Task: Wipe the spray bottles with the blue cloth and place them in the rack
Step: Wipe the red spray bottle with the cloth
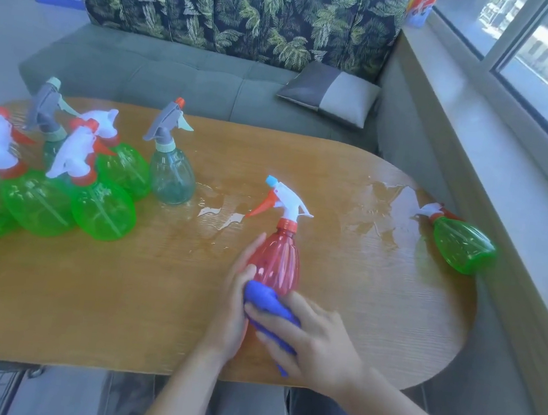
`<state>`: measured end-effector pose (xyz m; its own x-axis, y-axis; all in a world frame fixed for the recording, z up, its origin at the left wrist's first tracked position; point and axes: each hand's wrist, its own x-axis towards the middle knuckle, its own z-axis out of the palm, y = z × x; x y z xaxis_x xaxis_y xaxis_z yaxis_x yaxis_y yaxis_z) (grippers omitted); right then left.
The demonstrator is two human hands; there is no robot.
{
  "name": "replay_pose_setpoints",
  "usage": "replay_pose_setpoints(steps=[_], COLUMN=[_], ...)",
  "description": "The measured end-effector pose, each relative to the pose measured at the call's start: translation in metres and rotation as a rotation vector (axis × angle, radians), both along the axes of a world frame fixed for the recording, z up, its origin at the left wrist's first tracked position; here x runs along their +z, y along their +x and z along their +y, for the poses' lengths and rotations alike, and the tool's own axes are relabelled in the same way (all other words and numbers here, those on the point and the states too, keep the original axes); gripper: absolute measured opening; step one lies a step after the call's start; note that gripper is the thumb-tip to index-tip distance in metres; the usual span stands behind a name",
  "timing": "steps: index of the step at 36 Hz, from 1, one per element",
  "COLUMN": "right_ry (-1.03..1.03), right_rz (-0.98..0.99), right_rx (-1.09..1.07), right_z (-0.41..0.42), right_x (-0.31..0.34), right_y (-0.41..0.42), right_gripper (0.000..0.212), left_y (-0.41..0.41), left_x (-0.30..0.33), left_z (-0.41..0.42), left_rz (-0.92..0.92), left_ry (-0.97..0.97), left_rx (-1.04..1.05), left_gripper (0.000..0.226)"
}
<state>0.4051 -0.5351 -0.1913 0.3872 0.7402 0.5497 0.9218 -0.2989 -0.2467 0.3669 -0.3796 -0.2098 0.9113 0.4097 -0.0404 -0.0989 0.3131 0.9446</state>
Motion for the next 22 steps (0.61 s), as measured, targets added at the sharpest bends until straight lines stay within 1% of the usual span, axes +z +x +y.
replay_pose_setpoints(steps=[1, 3, 5, 7, 8, 10, 11, 13, 15, 18, 20, 22], right_ry=[-0.016, -0.014, 0.054, 0.173, 0.227, 0.303, 0.328, 0.335, 0.287, 0.216, 0.193, 0.151], right_rz=[-0.001, 0.058, 0.175, 0.344, 0.424, 0.564, 0.626, 0.706, 0.69, 0.608, 0.52, 0.383], right_rx=[0.034, 0.058, 0.01, -0.089, -0.141, -0.215, -0.236, -0.267, -0.278, -0.275, -0.286, -0.298], right_z=[-0.003, -0.01, -0.013, -0.011, -0.008, -0.002, 0.0, 0.004, 0.006, 0.007, 0.007, 0.008], right_x=[-0.001, 0.001, 0.007, 0.016, 0.021, 0.031, 0.035, 0.04, 0.04, 0.037, 0.038, 0.043], right_y=[0.0, 0.0, 0.001, 0.006, 0.01, 0.018, 0.022, 0.03, 0.036, 0.044, 0.051, 0.059], right_gripper=[0.031, 0.03, 0.031, 0.033, 0.033, 0.032, 0.032, 0.028, 0.023, 0.02, 0.02, 0.024], left_y=[0.0, 0.0, 0.0, -0.001, -0.002, -0.005, -0.007, -0.008, -0.008, -0.008, -0.007, -0.007], left_x=[0.001, 0.003, 0.003, 0.005, 0.007, 0.009, 0.008, 0.006, 0.004, 0.002, 0.002, 0.001], left_z=[0.0, -0.001, -0.002, -0.002, -0.002, -0.002, -0.002, -0.003, -0.003, -0.003, -0.003, -0.003], left_rz=[-0.007, -0.013, -0.001, 0.009, 0.013, 0.024, 0.03, 0.036, 0.021, 0.004, -0.005, -0.002], left_ry=[-0.018, -0.036, -0.039, -0.038, -0.026, 0.004, 0.014, 0.017, 0.015, 0.006, -0.004, -0.002], left_rx=[-0.011, -0.015, -0.006, -0.011, -0.009, -0.009, -0.019, -0.021, -0.016, -0.018, -0.015, -0.007], left_gripper=[0.053, 0.051, 0.05, 0.048, 0.054, 0.077, 0.083, 0.083, 0.079, 0.077, 0.077, 0.077])
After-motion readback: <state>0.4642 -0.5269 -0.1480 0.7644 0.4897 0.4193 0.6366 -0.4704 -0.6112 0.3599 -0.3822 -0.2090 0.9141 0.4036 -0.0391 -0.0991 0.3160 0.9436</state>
